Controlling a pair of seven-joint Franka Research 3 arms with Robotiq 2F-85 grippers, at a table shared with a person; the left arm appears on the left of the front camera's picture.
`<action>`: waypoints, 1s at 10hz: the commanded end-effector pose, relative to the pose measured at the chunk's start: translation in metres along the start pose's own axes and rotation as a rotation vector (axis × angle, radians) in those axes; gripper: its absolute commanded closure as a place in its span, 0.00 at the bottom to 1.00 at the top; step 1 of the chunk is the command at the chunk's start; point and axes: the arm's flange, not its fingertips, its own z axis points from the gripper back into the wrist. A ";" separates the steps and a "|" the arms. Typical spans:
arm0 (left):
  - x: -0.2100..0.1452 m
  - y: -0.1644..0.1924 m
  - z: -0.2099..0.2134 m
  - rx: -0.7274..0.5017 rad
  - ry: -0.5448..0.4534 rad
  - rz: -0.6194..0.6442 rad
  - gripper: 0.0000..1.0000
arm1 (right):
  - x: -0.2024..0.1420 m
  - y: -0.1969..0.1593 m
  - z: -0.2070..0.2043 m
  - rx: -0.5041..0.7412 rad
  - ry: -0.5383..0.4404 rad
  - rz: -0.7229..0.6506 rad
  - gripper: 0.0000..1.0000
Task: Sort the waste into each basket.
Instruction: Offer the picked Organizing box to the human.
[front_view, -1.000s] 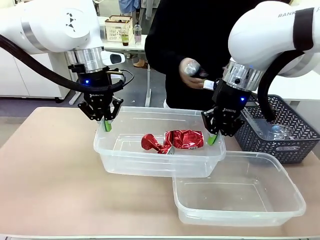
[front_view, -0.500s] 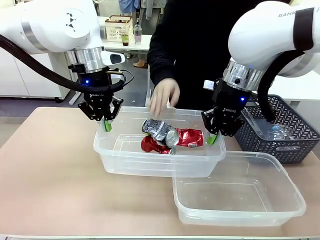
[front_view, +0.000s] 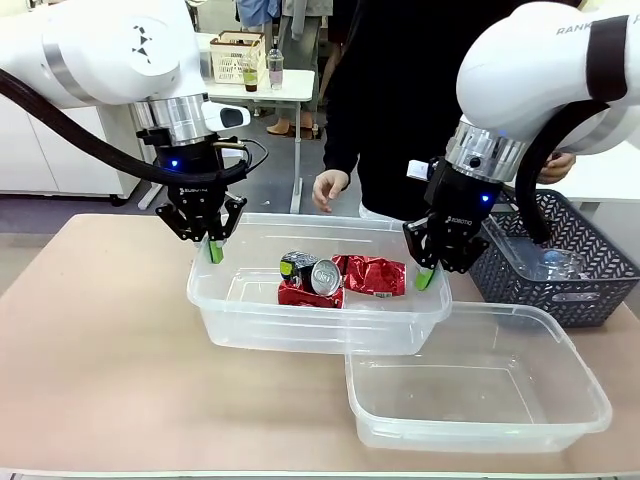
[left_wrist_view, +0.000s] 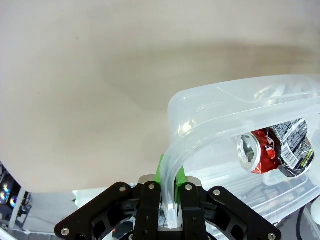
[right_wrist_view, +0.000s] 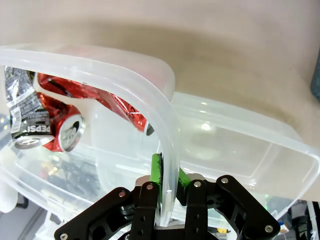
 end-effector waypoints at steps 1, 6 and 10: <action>0.000 -0.001 -0.002 0.017 -0.001 -0.008 0.93 | -0.001 0.003 -0.001 0.011 0.002 0.006 0.94; 0.000 -0.001 -0.002 0.017 -0.001 -0.008 0.93 | -0.001 0.003 -0.001 0.011 0.002 0.006 0.94; 0.036 -0.008 0.052 -0.032 -0.049 -0.026 0.93 | 0.050 0.014 0.047 -0.016 0.037 0.037 0.94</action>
